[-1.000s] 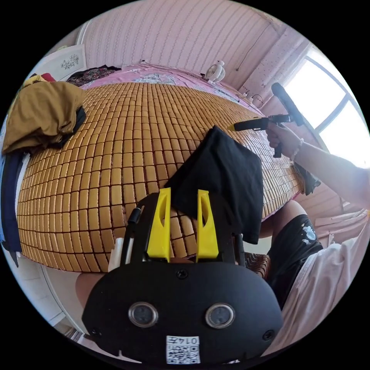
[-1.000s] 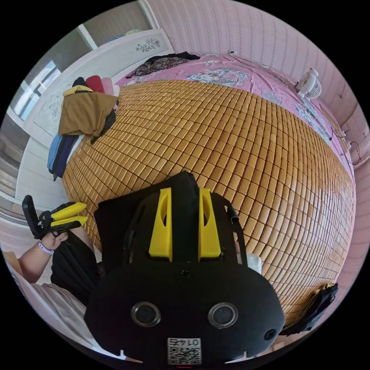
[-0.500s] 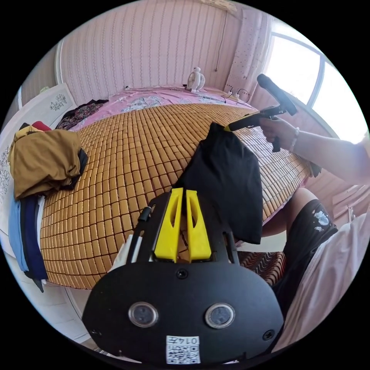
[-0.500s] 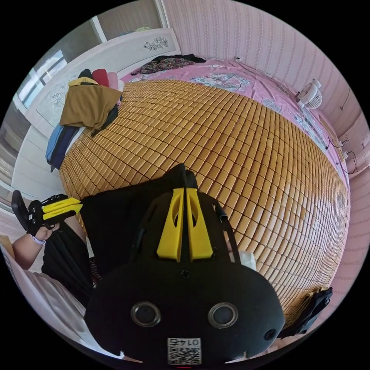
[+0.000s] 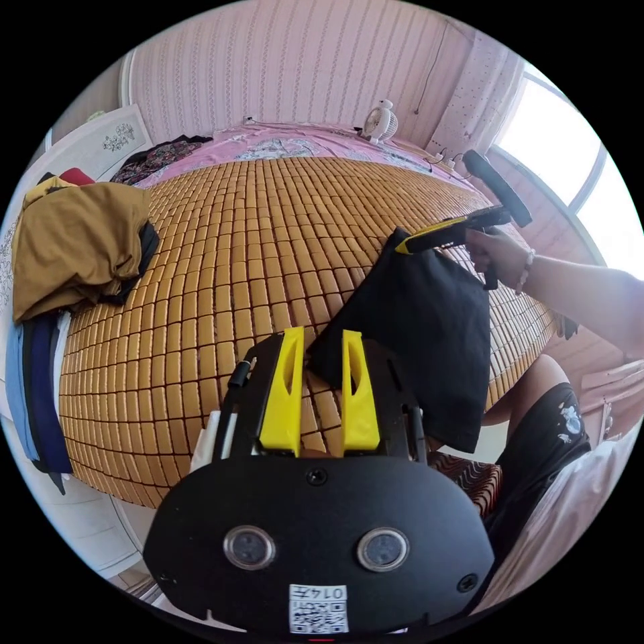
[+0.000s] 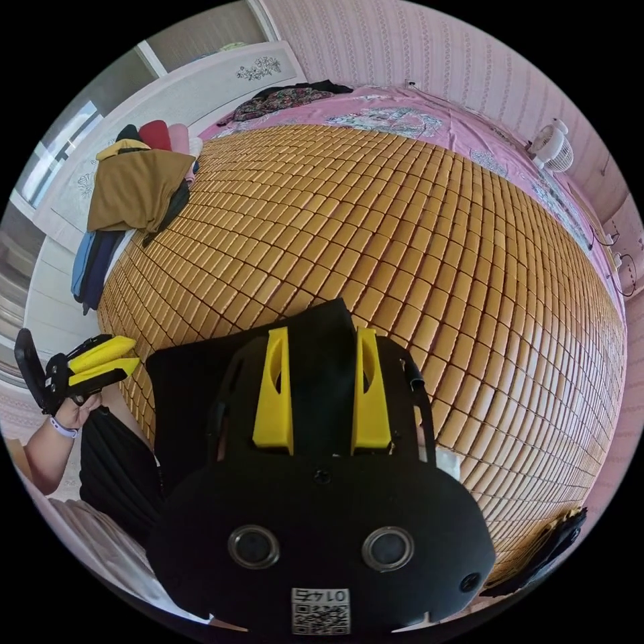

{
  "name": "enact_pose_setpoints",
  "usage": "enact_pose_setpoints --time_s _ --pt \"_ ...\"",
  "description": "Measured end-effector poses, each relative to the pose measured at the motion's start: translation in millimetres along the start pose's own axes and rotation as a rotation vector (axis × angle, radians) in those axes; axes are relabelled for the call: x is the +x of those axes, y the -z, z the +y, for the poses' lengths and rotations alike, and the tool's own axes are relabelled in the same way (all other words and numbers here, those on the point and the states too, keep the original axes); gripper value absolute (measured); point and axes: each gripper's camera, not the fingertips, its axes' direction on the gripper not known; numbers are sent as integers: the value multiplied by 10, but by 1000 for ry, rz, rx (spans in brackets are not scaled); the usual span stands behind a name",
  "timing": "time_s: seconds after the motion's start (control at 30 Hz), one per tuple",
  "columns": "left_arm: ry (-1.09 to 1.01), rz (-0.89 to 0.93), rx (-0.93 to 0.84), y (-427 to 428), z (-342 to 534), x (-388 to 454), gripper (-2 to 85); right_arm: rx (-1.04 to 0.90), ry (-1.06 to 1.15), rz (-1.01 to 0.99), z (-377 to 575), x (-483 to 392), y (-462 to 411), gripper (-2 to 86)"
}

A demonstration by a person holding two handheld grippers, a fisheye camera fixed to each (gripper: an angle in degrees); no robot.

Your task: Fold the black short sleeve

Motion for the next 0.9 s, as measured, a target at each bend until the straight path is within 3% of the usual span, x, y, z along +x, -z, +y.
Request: enact_pose_setpoints --time_s 0.1,0.3,0.4,0.57,0.73,0.9 --pt "-18 8 -139 -255 -45 84 100 -22 43 27 87 -55 -90 136" --pt "-87 -9 -182 -244 -68 288 45 -37 150 12 397 -166 -11 66" --pt "-100 8 -123 -48 9 339 40 36 149 -11 715 -163 203 57" --pt "-248 54 132 728 244 695 37 261 61 -140 1642 10 869 53" --pt "-468 149 225 1157 268 1322 37 447 -77 -221 3005 301 1584 51" --pt "-661 319 238 1171 29 1980 37 581 -277 -133 4195 529 2138 50"
